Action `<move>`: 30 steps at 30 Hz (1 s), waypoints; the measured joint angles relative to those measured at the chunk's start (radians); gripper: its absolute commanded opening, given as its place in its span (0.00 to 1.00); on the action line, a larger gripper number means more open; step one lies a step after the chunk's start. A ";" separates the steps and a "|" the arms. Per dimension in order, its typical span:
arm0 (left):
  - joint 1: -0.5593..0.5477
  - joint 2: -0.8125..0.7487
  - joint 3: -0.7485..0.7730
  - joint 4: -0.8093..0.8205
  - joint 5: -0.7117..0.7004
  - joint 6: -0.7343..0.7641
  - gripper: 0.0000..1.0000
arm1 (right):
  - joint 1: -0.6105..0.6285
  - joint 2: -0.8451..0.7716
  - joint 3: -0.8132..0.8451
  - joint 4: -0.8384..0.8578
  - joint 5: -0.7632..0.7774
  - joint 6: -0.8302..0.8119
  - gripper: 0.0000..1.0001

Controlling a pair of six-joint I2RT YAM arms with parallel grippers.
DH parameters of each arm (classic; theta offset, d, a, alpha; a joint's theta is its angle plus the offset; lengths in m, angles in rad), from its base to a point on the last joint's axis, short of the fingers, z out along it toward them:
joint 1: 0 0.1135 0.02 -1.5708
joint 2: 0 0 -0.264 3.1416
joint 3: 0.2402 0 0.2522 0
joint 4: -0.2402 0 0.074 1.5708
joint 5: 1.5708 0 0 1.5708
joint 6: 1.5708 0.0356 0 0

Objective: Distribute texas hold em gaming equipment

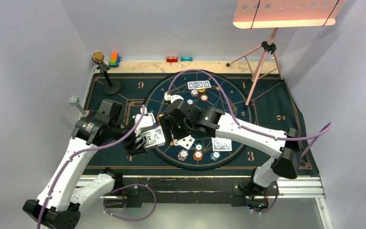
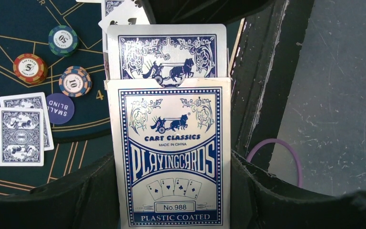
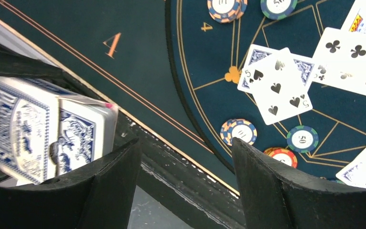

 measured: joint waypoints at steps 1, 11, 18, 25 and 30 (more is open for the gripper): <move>0.000 0.002 0.000 0.000 0.000 0.000 0.00 | 0.001 0.010 0.000 -0.006 0.003 0.000 0.74; -0.089 0.071 -0.061 0.058 0.024 0.043 0.01 | -0.132 -0.219 -0.154 -0.064 0.072 0.026 0.77; -0.236 0.209 -0.156 0.137 -0.013 0.087 0.00 | -0.383 -0.552 -0.317 -0.091 0.113 0.055 0.79; -0.304 0.277 -0.279 0.262 -0.080 0.131 0.19 | -0.443 -0.547 -0.351 -0.092 0.083 0.057 0.80; -0.317 0.337 -0.337 0.347 -0.124 0.148 0.43 | -0.468 -0.530 -0.359 -0.093 0.055 0.057 0.80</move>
